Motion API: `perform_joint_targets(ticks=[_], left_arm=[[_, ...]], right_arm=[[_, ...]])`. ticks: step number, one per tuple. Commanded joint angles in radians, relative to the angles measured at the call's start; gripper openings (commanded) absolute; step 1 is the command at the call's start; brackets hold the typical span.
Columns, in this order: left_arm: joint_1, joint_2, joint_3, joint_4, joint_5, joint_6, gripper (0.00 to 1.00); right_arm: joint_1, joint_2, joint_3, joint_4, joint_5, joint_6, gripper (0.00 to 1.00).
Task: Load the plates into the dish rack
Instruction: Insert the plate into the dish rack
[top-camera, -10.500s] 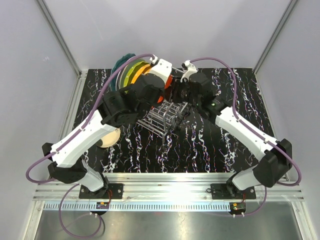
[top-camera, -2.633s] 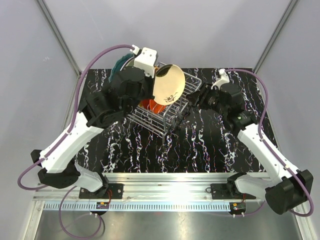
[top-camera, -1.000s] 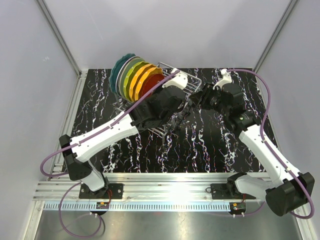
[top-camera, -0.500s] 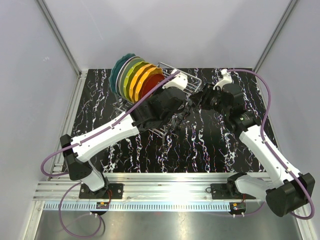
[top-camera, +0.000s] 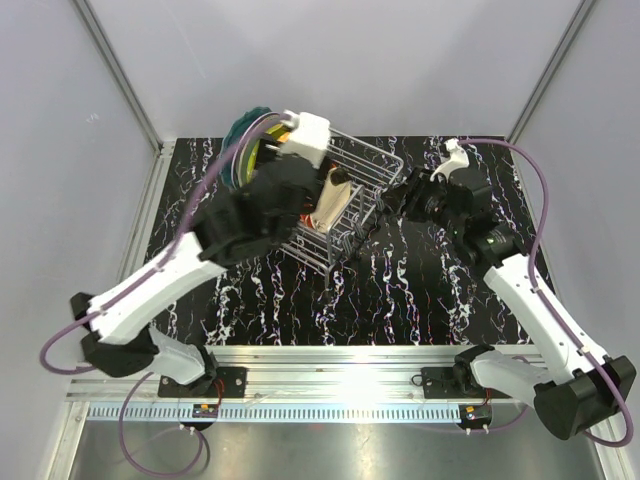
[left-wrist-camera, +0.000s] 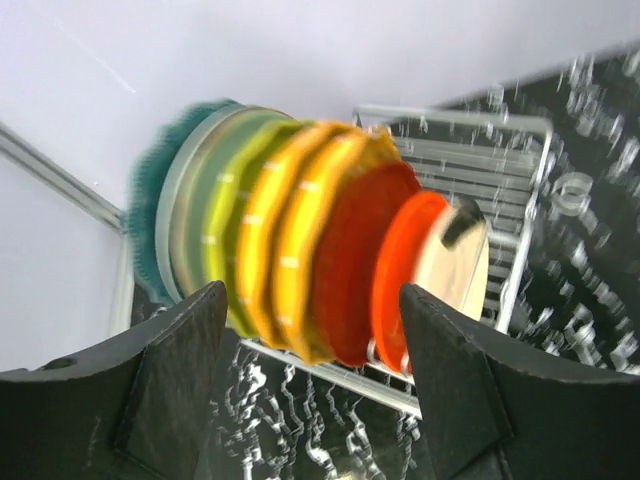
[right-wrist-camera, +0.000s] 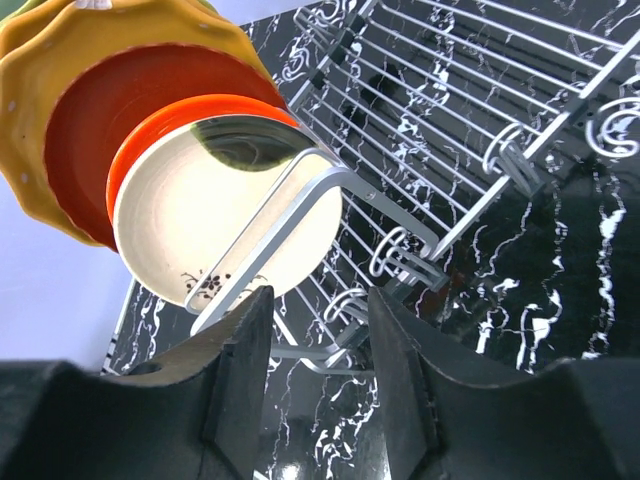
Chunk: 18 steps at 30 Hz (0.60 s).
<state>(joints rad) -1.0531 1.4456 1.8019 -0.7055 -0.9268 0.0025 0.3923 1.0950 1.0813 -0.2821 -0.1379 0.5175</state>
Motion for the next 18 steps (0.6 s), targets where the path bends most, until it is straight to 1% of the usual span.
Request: perform_joint_targets(ticks=[1,2,4,5,7,8,9,11,12,13,14,15,16,18], left_arm=[[0.085,-0.132,0.028,0.028,0.084,-0.106,0.73],[0.153,-0.148,0.027,0.017,0.139,-0.127,0.73],[0.229,-0.177,0.025,-0.011,0.209,-0.168,0.73],[0.290,-0.203,0.022,-0.017,0.253,-0.189,0.73],[0.311,-0.224,0.017,-0.044,0.229,-0.188,0.74],[0.315,-0.253,0.007,-0.051,0.201,-0.179,0.74],[0.315,-0.273,-0.034,-0.054,0.192,-0.179,0.74],[0.324,-0.374,-0.117,-0.025,0.183,-0.186,0.75],[0.326,-0.414,-0.212,-0.012,0.180,-0.191,0.75],[0.327,-0.492,-0.261,0.010,0.175,-0.205,0.75],[0.329,-0.529,-0.307,0.021,0.168,-0.211,0.75],[0.331,-0.568,-0.390,0.026,0.164,-0.217,0.75],[0.331,-0.635,-0.427,0.035,0.157,-0.229,0.75],[0.331,-0.700,-0.527,0.037,0.138,-0.243,0.76]], right_arm=[[-0.006,-0.047,0.068,-0.041,0.052,-0.040,0.53],[-0.006,-0.053,0.072,-0.051,0.058,-0.048,0.54],[-0.007,-0.064,0.083,-0.086,0.087,-0.057,0.56],[-0.006,-0.072,0.088,-0.100,0.099,-0.068,0.61],[-0.007,-0.079,0.111,-0.147,0.132,-0.079,0.66],[-0.006,-0.083,0.121,-0.164,0.156,-0.089,0.71],[-0.007,-0.093,0.140,-0.198,0.181,-0.091,0.74],[-0.007,-0.119,0.154,-0.222,0.207,-0.103,0.78],[-0.007,-0.130,0.163,-0.244,0.233,-0.108,0.79],[-0.007,-0.138,0.166,-0.255,0.244,-0.114,0.80],[-0.009,-0.158,0.170,-0.262,0.254,-0.119,0.82],[-0.007,-0.164,0.178,-0.284,0.270,-0.122,0.83],[-0.009,-0.170,0.183,-0.296,0.274,-0.129,0.84],[-0.009,-0.179,0.198,-0.345,0.299,-0.131,0.87]])
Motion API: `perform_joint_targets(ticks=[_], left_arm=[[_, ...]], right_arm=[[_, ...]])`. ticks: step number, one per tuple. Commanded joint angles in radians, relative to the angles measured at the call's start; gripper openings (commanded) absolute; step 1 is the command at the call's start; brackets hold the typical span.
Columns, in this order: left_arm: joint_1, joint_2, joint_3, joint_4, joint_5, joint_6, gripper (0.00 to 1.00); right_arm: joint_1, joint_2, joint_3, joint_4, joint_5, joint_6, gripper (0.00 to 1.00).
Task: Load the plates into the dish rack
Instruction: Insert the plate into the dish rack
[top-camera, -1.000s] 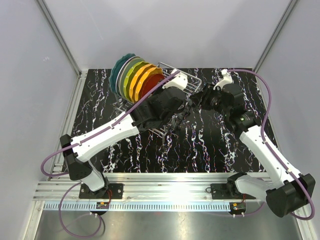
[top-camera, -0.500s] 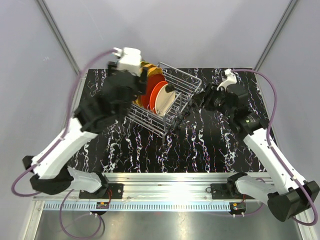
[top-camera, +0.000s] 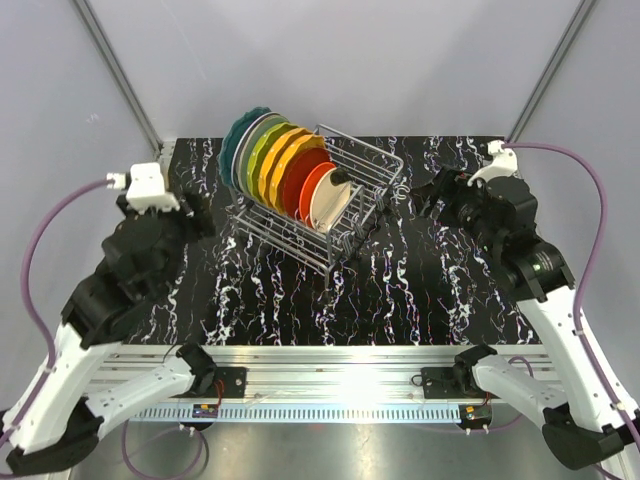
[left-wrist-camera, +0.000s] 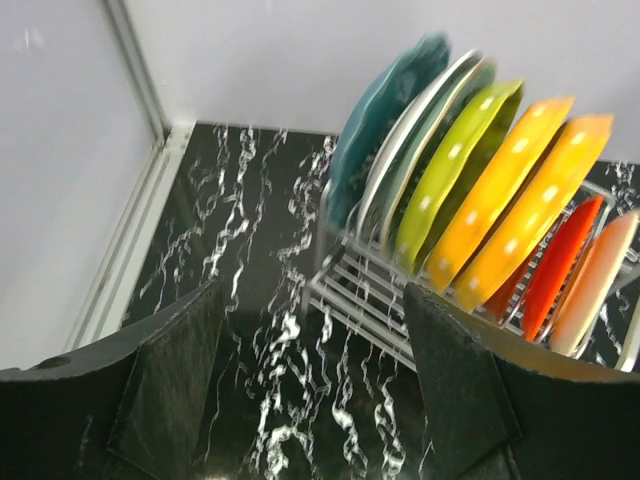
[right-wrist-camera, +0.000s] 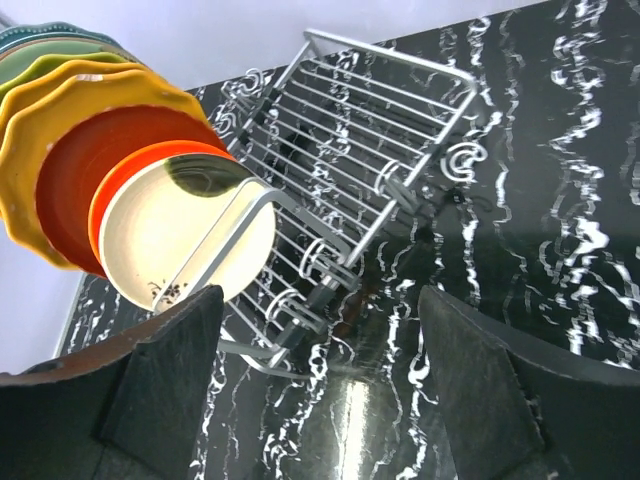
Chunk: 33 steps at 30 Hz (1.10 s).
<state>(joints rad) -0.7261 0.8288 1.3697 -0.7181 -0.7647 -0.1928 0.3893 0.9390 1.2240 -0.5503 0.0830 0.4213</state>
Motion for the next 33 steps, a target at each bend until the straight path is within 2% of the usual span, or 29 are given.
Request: perform_joint_targets(ticks=[1,8,15,24,33], left_arm=[[0.004,-0.139,-0.121,0.049,-0.027,-0.059,0.76],[0.004,-0.332,-0.270,0.011,0.025,-0.094,0.76],[0.004,-0.462,-0.388,-0.033,0.018,-0.125,0.77],[0.004,-0.473,-0.419,-0.052,0.031,-0.188,0.79],[0.004,-0.479,-0.451,-0.047,-0.031,-0.189,0.80]], right_arm=[[-0.004,-0.025,0.055,-0.091,0.083,-0.038,0.87],[-0.006,-0.091,0.017,-0.157,0.110,-0.026,0.96],[-0.004,-0.117,0.008,-0.203,0.261,-0.018,1.00],[-0.004,-0.079,-0.026,-0.163,0.340,0.007,1.00],[-0.004,-0.008,-0.063,-0.119,0.409,-0.036,1.00]])
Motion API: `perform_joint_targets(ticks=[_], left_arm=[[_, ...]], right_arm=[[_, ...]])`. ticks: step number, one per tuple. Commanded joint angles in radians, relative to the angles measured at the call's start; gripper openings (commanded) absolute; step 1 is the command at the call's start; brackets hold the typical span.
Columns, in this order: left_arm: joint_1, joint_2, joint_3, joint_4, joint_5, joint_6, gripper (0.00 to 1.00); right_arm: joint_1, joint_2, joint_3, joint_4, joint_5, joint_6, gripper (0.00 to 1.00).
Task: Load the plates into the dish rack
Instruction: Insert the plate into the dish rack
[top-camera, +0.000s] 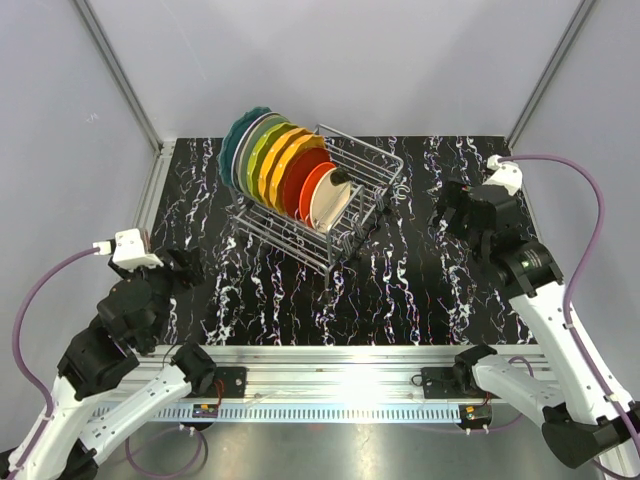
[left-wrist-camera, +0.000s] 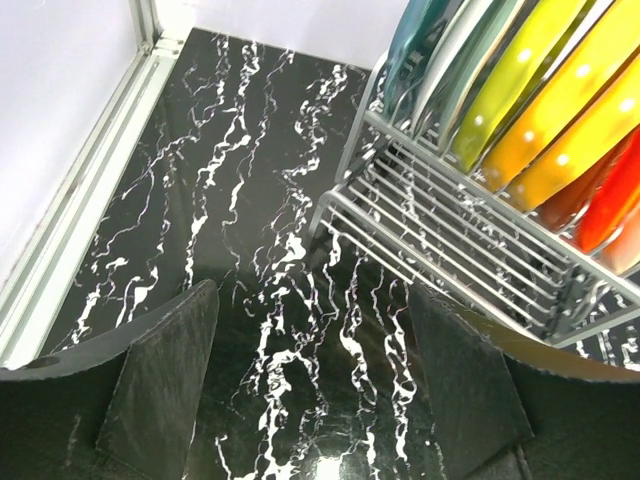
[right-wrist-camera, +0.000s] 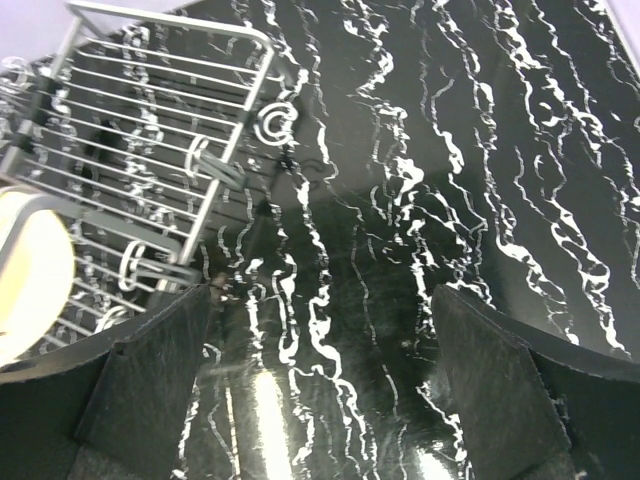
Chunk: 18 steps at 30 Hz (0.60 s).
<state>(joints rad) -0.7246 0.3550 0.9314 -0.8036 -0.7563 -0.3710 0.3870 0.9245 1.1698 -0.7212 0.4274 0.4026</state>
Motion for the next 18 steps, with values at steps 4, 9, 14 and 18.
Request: perform_joint_targets(ticks=[4,9,14,18], left_arm=[[0.002,0.007,-0.002,0.032,-0.052,-0.009,0.81],[0.002,0.019,0.004,0.014,-0.058,-0.012,0.81],[0.002,0.012,-0.006,0.029,-0.055,-0.011,0.81],[0.002,0.019,0.003,0.018,-0.055,-0.014,0.81]], right_arm=[[-0.003,-0.021,-0.036,0.089,0.068,-0.031,1.00],[-0.002,-0.024,-0.062,0.085,0.060,-0.012,1.00],[-0.002,-0.044,-0.085,0.077,0.062,0.013,1.00],[-0.002,-0.035,-0.078,0.037,0.117,0.093,1.00]])
